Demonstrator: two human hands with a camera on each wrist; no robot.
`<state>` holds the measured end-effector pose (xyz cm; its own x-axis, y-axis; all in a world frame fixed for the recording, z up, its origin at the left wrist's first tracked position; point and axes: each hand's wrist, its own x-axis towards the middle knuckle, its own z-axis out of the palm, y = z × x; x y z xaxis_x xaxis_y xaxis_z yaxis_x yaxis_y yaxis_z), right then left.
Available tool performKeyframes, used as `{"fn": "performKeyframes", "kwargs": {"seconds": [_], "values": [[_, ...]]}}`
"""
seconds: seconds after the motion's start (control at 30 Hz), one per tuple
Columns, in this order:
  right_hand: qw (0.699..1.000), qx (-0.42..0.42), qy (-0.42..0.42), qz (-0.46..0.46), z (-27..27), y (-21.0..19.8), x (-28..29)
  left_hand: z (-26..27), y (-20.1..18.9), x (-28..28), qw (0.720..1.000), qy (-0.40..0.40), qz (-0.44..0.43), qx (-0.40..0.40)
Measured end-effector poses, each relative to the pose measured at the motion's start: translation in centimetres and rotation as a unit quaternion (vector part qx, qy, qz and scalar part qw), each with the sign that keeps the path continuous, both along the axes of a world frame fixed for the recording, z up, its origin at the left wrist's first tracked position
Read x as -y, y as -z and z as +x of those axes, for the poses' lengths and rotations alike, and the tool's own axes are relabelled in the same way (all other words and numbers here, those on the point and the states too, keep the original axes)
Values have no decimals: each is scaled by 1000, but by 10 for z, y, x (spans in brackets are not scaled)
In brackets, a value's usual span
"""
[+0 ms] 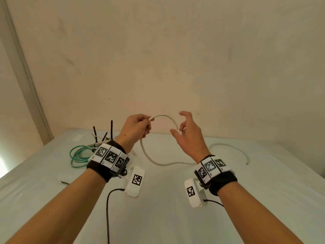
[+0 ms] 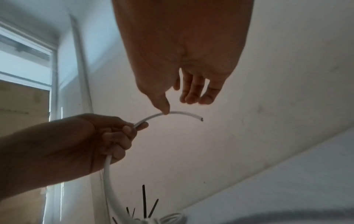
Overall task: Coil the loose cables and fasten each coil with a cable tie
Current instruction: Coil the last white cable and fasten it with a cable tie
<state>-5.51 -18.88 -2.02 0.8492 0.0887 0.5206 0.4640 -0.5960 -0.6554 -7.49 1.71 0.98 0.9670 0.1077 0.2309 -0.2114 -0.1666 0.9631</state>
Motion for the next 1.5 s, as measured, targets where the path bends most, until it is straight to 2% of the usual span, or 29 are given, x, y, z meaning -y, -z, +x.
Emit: {"fn": "performKeyframes", "kwargs": {"seconds": [0.13, 0.2, 0.27, 0.37, 0.43, 0.53, 0.63, 0.8, 0.97, 1.07, 1.13, 1.23, 1.3, 1.37, 1.43, 1.5], "values": [[994, 1, 0, -105, 9, -12, -5, -13, -16, 0, 997, 37, 68, 18], [995, 6, 5, -97, 8, -12, -7, -17, -19, 2, 994, 54, 89, 31], [998, -4, 12, -69, 3, -10, -12, -17, -16, 3, 995, 57, 75, 45], [994, -74, 10, 79, -5, -11, -16, -12, 0, 9, 999, -16, 13, 41], [963, -155, -6, 219, -10, -12, -18, -8, 15, 16, 998, -59, -27, -5], [907, -242, -52, 340, -14, -8, -23, -5, 32, 27, 986, -10, -120, -116], [890, -254, -63, 372, -14, -1, -31, -8, 35, 37, 975, 10, -170, -140], [903, -243, -59, 348, -10, 15, -41, -10, 28, 44, 956, 49, -254, -140], [957, -214, -64, 185, -14, 14, -40, -12, 32, 41, 933, 44, -328, -140], [957, -230, -82, 154, -20, 13, -36, -12, 31, 43, 925, 18, -353, -139], [951, -258, -60, 158, -21, 12, -33, -15, 31, 44, 926, 10, -351, -135], [919, -356, -16, 165, -27, 5, -32, -14, 31, 47, 925, -22, -363, -108], [884, -432, -36, 176, -34, 0, -30, -11, 28, 49, 916, -44, -386, -97], [844, -454, -93, 270, -35, 2, -28, -10, 25, 52, 912, -51, -395, -97], [804, -429, -142, 387, -32, 6, -27, -11, 23, 52, 908, -52, -404, -100], [761, -408, -153, 481, -30, 5, -27, -11, 24, 50, 897, -54, -425, -110]]}}
